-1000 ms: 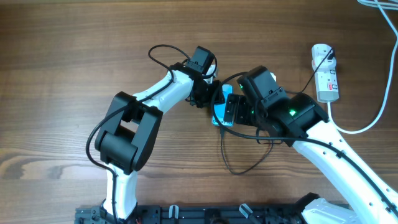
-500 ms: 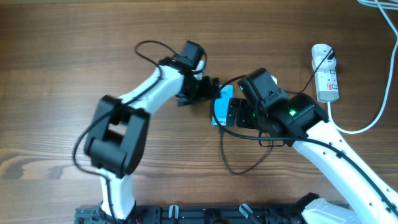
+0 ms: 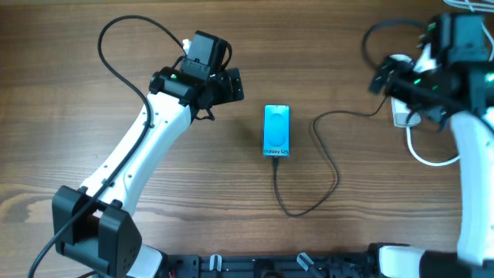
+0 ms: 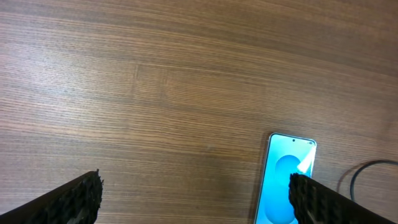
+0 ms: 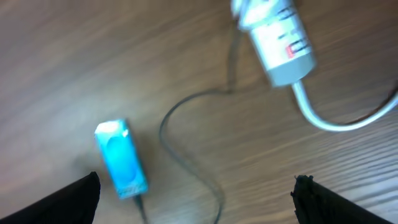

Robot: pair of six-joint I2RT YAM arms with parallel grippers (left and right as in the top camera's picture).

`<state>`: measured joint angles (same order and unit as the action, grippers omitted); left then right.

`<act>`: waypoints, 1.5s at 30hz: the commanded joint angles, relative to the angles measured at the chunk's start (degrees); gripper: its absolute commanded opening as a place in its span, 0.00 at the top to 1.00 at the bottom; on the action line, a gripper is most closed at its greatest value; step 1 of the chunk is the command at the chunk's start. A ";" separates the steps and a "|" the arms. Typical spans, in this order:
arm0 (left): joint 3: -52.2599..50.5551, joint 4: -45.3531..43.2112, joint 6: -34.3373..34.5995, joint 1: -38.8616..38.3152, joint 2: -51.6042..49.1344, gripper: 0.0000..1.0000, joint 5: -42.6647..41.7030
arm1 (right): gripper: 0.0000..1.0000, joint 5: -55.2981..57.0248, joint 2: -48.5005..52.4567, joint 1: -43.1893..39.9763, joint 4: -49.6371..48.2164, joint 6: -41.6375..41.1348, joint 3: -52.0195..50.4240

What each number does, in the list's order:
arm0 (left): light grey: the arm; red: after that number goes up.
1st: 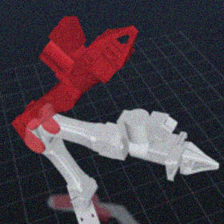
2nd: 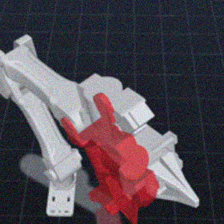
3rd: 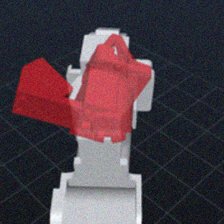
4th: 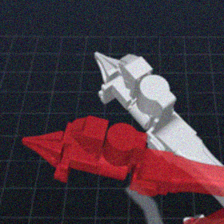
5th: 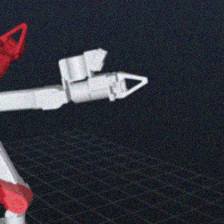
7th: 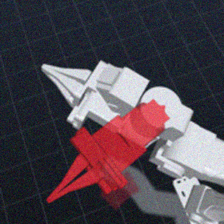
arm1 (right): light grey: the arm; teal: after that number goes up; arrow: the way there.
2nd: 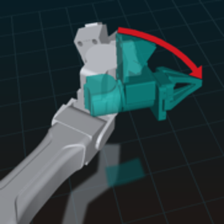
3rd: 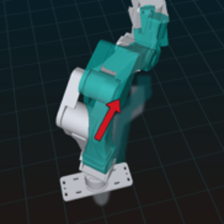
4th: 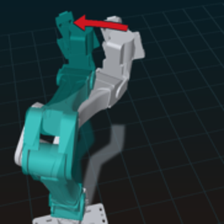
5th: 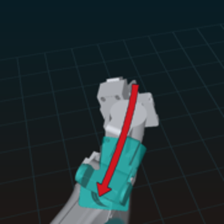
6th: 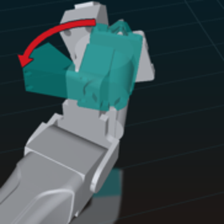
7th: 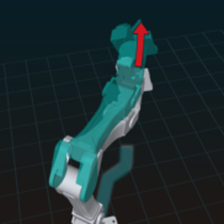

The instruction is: Plug charger to phone and switch on socket

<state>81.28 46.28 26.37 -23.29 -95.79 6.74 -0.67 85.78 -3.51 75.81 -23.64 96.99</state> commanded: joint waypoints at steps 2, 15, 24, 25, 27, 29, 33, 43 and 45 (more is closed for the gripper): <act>0.00 -0.15 -0.28 -0.07 -0.33 0.00 1.70 | 0.00 2.67 1.14 -7.58 -7.06 2.40 1.20; 0.00 -0.15 -0.26 -0.07 -0.33 0.00 1.70 | 0.00 21.73 14.38 -12.79 -18.53 -4.59 -2.10; 0.00 -0.15 -0.26 -0.07 -0.33 0.00 1.70 | 0.00 9.18 21.00 -20.87 -22.71 -4.83 -2.60; 0.00 -0.15 -0.28 -0.07 -0.33 0.00 1.70 | 0.00 8.15 21.68 -20.96 -23.69 -4.81 -3.17; 0.00 -0.15 -0.26 -0.07 -0.33 0.00 1.68 | 0.00 7.37 23.19 -20.87 -25.59 -4.87 -3.98; 0.00 -0.15 -0.28 -0.07 -0.33 0.00 1.70 | 0.00 7.45 24.55 -20.90 -26.29 -5.27 -3.98; 0.00 -0.15 -0.26 -0.07 -0.33 0.00 1.70 | 0.00 7.63 26.64 -22.21 -26.93 -8.04 -4.15; 0.00 -0.15 -0.28 -0.07 -0.33 0.00 1.70 | 0.00 6.36 33.24 -22.23 -29.64 -4.79 -4.46; 0.00 -0.15 -0.28 -0.07 -0.33 0.00 1.70 | 0.00 6.05 33.94 -22.23 -29.68 -4.42 -4.50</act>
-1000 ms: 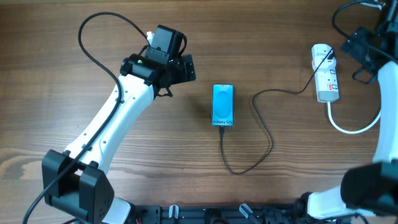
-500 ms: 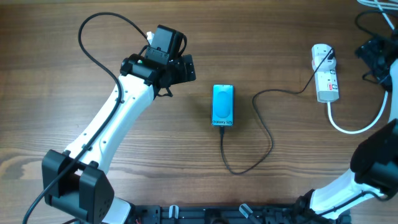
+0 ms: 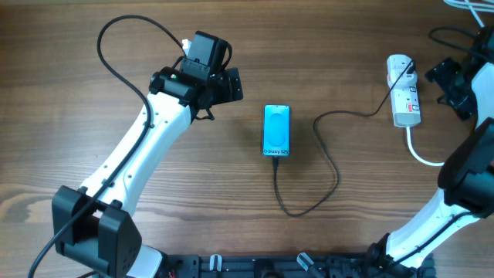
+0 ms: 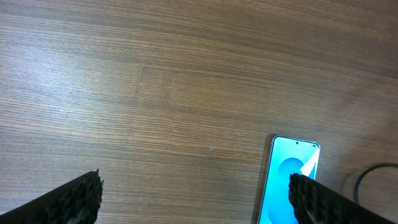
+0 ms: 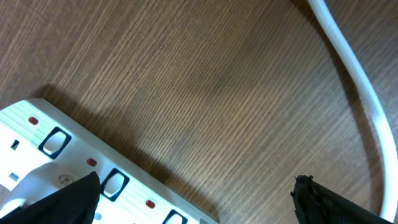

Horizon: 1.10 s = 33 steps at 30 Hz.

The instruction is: Plug charger to phone and switch on socket

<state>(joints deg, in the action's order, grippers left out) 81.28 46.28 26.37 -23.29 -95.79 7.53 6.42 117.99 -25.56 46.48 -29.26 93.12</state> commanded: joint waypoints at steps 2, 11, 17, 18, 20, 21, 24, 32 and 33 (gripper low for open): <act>0.00 -0.15 -0.28 -0.07 -0.33 0.00 0.90 | 0.00 -1.90 2.19 -0.17 -0.70 3.56 -0.63; 0.00 -0.15 -0.26 -0.07 -0.33 0.00 0.92 | 0.00 -2.05 4.20 -0.17 -1.27 3.74 -0.63; 0.00 -0.15 -0.28 -0.07 -0.33 0.00 0.90 | 0.00 -2.93 5.99 -0.17 -1.55 3.87 -0.63; 0.00 -0.15 -0.28 -0.07 -0.33 0.00 0.92 | 0.00 -3.78 5.99 -0.17 -1.77 4.79 -0.63; 0.00 -0.15 -0.28 -0.07 -0.33 0.00 0.92 | 0.00 -5.27 5.99 -0.17 -2.29 7.34 -0.63; 0.00 -0.15 -0.26 -0.07 -0.33 0.00 0.92 | 0.00 -5.25 5.99 -0.17 -2.32 7.45 -0.63; 0.00 -0.15 -0.26 -0.07 -0.33 0.00 0.90 | 0.00 -5.27 6.10 -0.17 -2.34 7.48 -0.63; 0.00 -0.15 -0.26 -0.07 -0.33 0.00 0.92 | 0.00 -8.41 6.36 -0.20 -2.89 8.72 -1.01; 0.00 -0.15 -0.28 -0.07 -0.33 0.00 0.92 | 0.00 -8.39 6.36 -0.17 -2.91 8.96 -1.01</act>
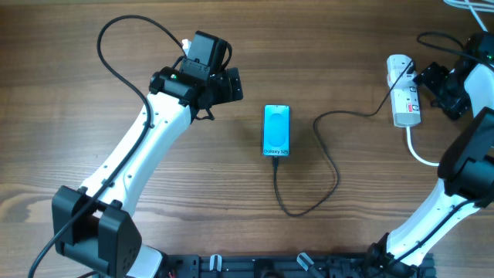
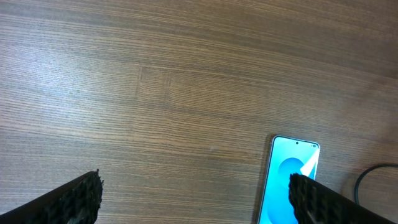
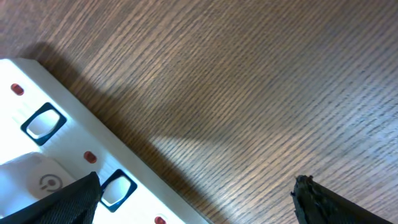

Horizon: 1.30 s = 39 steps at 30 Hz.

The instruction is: Plug charger to phone and switch on socket

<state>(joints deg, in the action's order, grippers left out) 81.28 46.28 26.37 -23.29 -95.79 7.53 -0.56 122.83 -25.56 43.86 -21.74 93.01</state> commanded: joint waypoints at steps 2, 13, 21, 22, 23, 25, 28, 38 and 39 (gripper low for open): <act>0.00 -0.15 -0.28 -0.07 -0.33 0.00 0.92 | 0.00 -0.74 1.53 -0.17 -0.22 1.38 -0.90; 0.00 -0.15 -0.28 -0.07 -0.33 0.00 0.92 | 0.00 0.07 1.60 -0.17 -0.17 1.38 -0.90; 0.00 -0.15 -0.28 -0.07 -0.33 0.00 0.92 | 0.00 -1.09 1.60 -0.17 -3.91 2.40 -4.57; 0.00 -0.15 -0.28 -0.07 -0.33 0.00 0.92 | 0.01 -1.62 1.60 -0.17 -4.44 2.34 -5.03; 0.00 -0.15 -0.26 -0.07 -0.33 0.00 0.92 | 0.00 -2.16 1.60 -0.17 -4.81 2.23 -5.33; 0.00 -0.15 -0.26 -0.07 -0.33 0.00 0.90 | 0.00 -2.12 1.60 -0.17 -4.81 2.25 -5.33; 0.00 -0.15 -0.26 -0.07 -0.33 0.00 0.92 | 0.00 -2.19 1.60 -0.17 -4.61 2.25 -5.33; 0.00 -0.15 -0.26 -0.07 -0.33 0.00 0.92 | 0.00 -5.55 1.60 -0.17 -4.00 3.67 -5.33; 0.00 -0.15 -0.28 -0.07 -0.33 0.00 0.92 | 0.00 -5.55 1.60 -0.17 -3.93 3.65 -5.33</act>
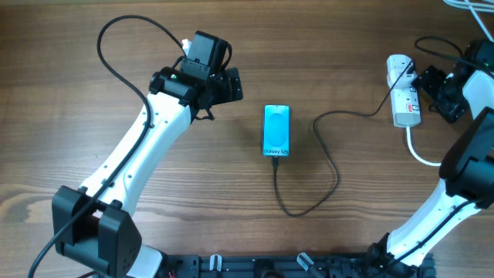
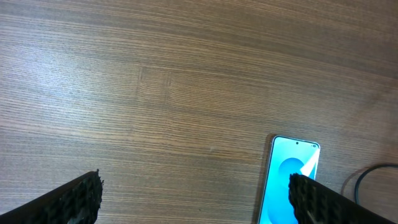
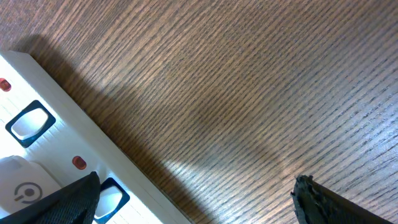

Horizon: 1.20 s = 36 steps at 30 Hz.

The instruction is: Plug charger to phone and switch on socket

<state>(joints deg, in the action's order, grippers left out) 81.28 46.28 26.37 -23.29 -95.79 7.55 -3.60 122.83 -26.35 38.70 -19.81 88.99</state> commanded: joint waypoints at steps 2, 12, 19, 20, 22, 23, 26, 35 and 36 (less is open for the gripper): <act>0.00 -0.15 -0.28 -0.07 -0.33 0.00 0.90 | 0.00 -2.51 1.60 0.61 1.40 1.73 -1.31; 0.00 -0.15 -0.28 -0.07 -0.33 0.00 0.90 | 0.00 -2.51 1.60 0.66 2.89 3.41 -1.31; 0.00 -0.15 -0.26 -0.07 -0.33 0.00 0.87 | 0.00 -2.51 1.60 0.66 3.41 3.34 -1.31; 0.00 -0.15 -0.28 -0.07 -0.33 0.00 0.87 | 0.00 -2.51 1.60 0.66 3.41 3.34 -1.31; 0.00 -0.15 -0.28 -0.07 -0.33 0.00 0.90 | 0.00 -3.08 1.60 0.66 3.34 3.37 -1.31; 0.00 -0.15 -0.28 -0.07 -0.33 0.00 0.87 | 0.00 -3.67 1.60 0.66 3.34 3.41 -1.31; 0.00 -0.15 -0.26 -0.07 -0.33 0.00 0.90 | 0.00 -4.48 1.60 0.68 3.34 3.43 -1.31; 0.00 -0.15 -0.28 -0.07 -0.33 0.00 0.90 | 0.00 -6.58 1.60 0.68 3.13 4.87 -1.31; 0.00 -0.15 -0.26 -0.07 -0.33 0.00 0.87 | 0.00 -6.58 1.60 0.66 3.10 4.85 -1.31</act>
<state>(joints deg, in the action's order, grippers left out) 81.28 46.28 26.37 -23.29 -95.79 7.66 -7.18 122.78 -27.00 40.88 -17.15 89.01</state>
